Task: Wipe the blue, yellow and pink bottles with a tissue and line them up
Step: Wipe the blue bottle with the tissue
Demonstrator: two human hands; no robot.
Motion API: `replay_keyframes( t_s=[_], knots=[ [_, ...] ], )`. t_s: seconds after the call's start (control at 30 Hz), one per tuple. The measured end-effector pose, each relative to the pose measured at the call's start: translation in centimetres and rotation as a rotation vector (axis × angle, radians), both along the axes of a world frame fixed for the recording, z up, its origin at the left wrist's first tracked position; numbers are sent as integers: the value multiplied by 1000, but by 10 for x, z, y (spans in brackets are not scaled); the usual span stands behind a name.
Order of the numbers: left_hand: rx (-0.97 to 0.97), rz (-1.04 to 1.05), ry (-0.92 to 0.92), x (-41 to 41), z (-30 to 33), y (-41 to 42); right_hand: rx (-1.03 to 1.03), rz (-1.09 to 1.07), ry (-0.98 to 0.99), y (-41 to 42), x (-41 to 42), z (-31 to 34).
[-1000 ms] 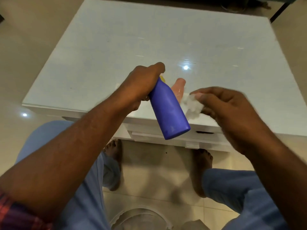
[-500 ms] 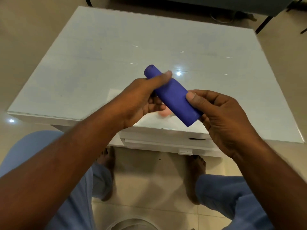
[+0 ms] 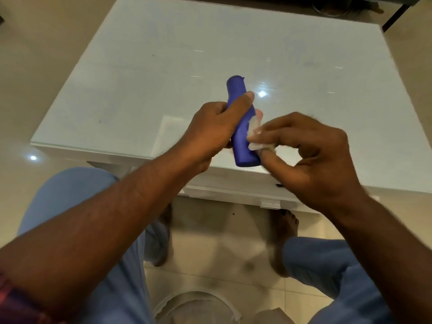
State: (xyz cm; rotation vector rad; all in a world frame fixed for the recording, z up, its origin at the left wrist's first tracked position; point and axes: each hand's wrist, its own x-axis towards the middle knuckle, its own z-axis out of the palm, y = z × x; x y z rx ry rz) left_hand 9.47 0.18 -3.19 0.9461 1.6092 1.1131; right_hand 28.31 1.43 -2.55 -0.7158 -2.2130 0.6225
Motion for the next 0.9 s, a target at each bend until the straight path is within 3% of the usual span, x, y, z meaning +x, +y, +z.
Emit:
replay_keyframes(
  t_s=[0.13, 0.27, 0.53, 0.7, 0.8, 0.9],
  knots=[
    [-19, -1, 53, -6, -1, 1, 19, 129, -46, -8, -3, -1],
    [-21, -150, 15, 7, -3, -5, -36, -4, 35, 4, 0, -1],
    [-100, 9, -54, 0, 3, -2, -58, 146, -12, -5, -1, 0],
    [-74, -147, -93, 15, -1, -10, -138, -7, 96, 12, 4, -2],
    [-84, -47, -196, 13, -1, -5, -166, 42, 120, 8, 3, -1],
    [-117, 60, -186, 5, 4, 0, -166, 162, 90, -2, 1, 2]
  ],
)
